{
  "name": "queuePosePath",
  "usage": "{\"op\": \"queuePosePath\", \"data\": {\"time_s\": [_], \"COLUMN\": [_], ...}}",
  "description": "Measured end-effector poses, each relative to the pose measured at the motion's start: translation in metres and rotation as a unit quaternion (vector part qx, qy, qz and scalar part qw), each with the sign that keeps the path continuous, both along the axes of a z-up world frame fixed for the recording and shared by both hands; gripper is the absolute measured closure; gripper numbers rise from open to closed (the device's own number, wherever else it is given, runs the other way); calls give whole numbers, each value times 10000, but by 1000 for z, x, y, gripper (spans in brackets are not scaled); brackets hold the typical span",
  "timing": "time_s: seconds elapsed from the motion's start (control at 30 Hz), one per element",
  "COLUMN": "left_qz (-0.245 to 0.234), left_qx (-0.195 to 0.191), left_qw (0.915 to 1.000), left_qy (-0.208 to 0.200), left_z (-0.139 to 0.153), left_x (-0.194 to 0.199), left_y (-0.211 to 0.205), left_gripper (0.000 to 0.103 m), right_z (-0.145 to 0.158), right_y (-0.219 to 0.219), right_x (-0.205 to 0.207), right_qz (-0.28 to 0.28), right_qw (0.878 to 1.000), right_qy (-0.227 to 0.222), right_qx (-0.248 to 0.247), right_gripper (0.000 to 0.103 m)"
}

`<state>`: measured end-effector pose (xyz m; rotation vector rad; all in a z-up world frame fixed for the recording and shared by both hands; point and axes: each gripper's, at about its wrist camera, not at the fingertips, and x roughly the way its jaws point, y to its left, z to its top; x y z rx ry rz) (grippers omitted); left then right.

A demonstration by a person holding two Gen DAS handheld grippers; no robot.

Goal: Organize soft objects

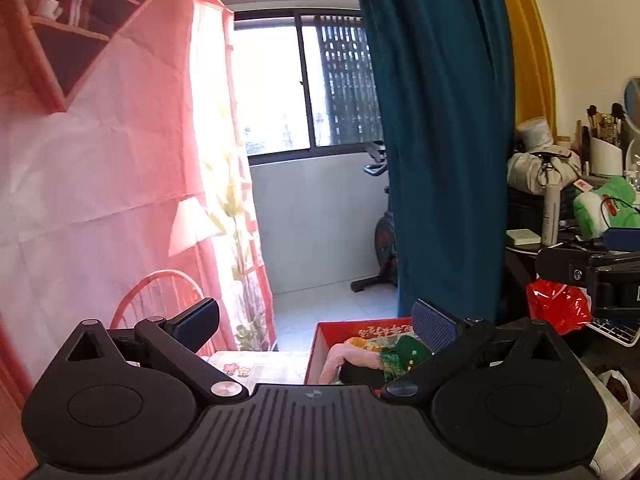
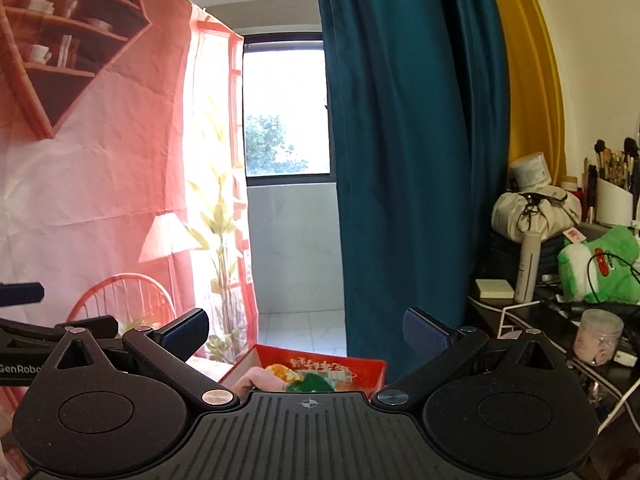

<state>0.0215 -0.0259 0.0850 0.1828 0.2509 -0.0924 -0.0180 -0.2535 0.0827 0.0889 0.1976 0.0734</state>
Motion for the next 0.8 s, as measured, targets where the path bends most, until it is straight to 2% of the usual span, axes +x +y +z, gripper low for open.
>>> {"op": "queuePosePath", "data": {"time_s": [0.13,0.43,0.8], "left_qz": [101,-54,-12], "left_qx": [77,-298,-382], "left_qw": [9999,9995,9993], "left_qy": [-83,-23,28], "left_z": [-3,-6,-7], "left_x": [-4,-5,-5], "left_y": [1,14,14], "left_gripper": [0,0,0], "right_z": [-1,-11,-16], "right_y": [3,6,3], "right_x": [-2,1,3], "right_qz": [-20,-65,-135], "right_qw": [10000,9997,9994], "right_qy": [42,222,327], "right_qx": [-77,-62,-33], "right_gripper": [0,0,0]}}
